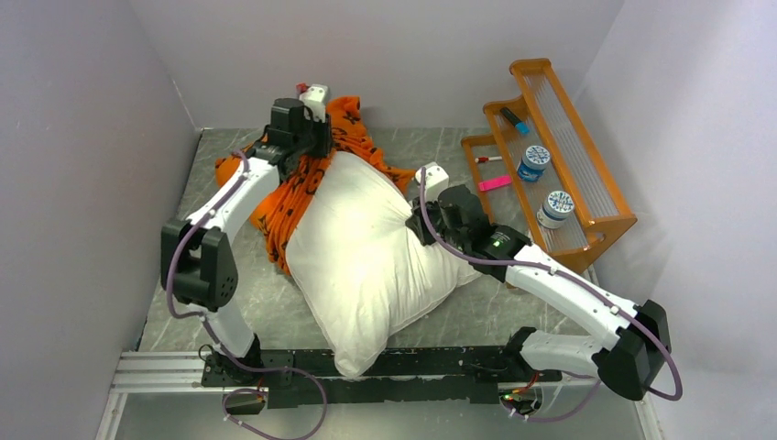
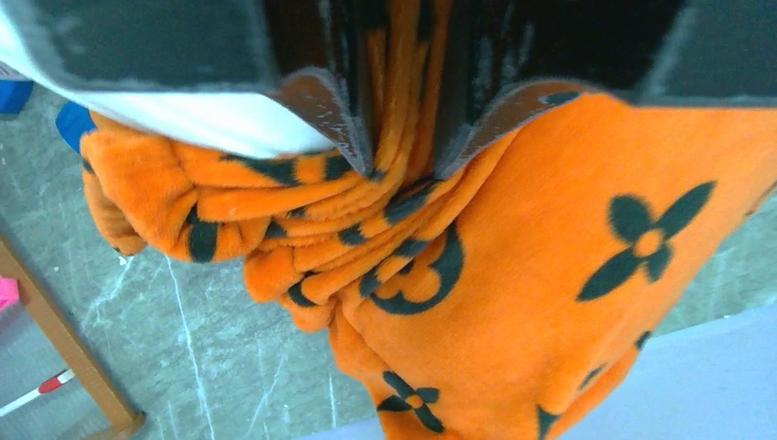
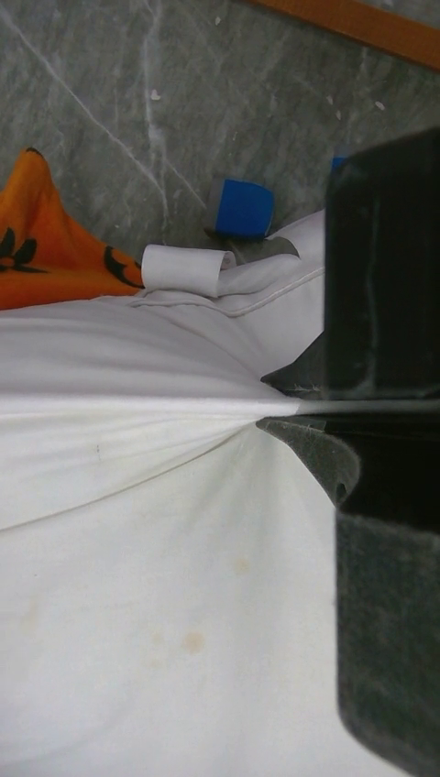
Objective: Remove the pillowcase from the pillow
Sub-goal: Remove the pillow from the pillowcase.
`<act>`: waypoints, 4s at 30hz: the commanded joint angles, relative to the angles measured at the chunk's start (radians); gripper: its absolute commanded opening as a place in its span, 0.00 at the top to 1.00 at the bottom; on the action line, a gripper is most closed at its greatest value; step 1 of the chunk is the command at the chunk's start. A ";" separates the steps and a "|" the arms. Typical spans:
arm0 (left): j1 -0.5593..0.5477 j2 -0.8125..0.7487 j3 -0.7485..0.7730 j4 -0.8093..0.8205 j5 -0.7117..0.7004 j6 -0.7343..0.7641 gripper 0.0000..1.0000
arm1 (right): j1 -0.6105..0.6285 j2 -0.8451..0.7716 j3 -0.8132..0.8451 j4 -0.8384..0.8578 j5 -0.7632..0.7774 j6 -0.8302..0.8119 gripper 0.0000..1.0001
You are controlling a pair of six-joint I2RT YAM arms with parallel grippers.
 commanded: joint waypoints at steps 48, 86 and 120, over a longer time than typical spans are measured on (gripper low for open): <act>0.065 -1.107 -0.809 -0.137 -0.626 -0.128 0.03 | 0.738 0.794 0.785 -0.305 0.673 -0.262 0.00; 0.066 -1.014 -0.845 -0.011 0.212 0.056 0.08 | 0.338 0.271 0.183 -0.072 0.420 -0.087 1.00; 0.064 -0.590 -0.628 -0.138 0.025 0.024 0.75 | 0.281 -0.128 0.057 -0.055 0.121 -0.090 1.00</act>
